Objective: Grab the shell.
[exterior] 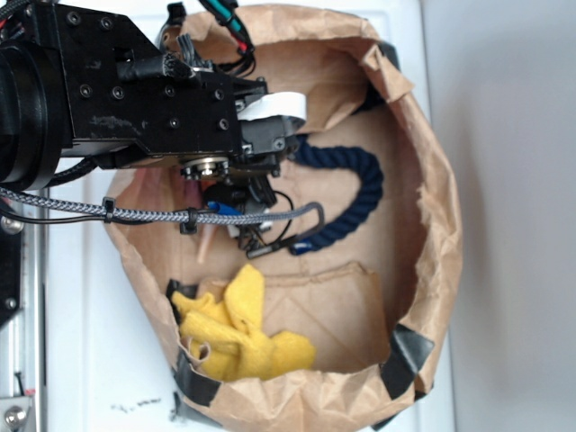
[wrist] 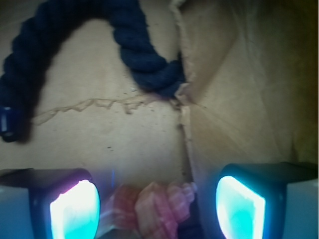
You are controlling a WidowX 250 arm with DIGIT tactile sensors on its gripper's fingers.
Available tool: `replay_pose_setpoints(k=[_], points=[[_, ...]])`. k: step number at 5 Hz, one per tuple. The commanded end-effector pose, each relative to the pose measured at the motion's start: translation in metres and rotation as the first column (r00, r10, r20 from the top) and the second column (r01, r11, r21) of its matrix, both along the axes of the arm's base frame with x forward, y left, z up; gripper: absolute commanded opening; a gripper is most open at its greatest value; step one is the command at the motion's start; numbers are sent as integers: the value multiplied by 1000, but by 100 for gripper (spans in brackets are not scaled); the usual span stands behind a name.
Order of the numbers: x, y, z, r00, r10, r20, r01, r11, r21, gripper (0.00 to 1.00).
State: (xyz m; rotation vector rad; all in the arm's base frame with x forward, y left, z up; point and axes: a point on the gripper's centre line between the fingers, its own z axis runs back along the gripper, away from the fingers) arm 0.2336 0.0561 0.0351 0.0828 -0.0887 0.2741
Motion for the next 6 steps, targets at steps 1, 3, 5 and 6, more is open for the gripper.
replay_pose_setpoints(k=[1, 3, 5, 6], points=[[-6, -8, 7, 950, 303, -71, -310, 939, -150, 100], [-18, -10, 15, 848, 522, -88, -529, 830, -178, 100], [-18, -10, 15, 848, 522, -88, -529, 830, -178, 100], [-10, -7, 11, 785, 610, -109, -618, 758, -208, 100]])
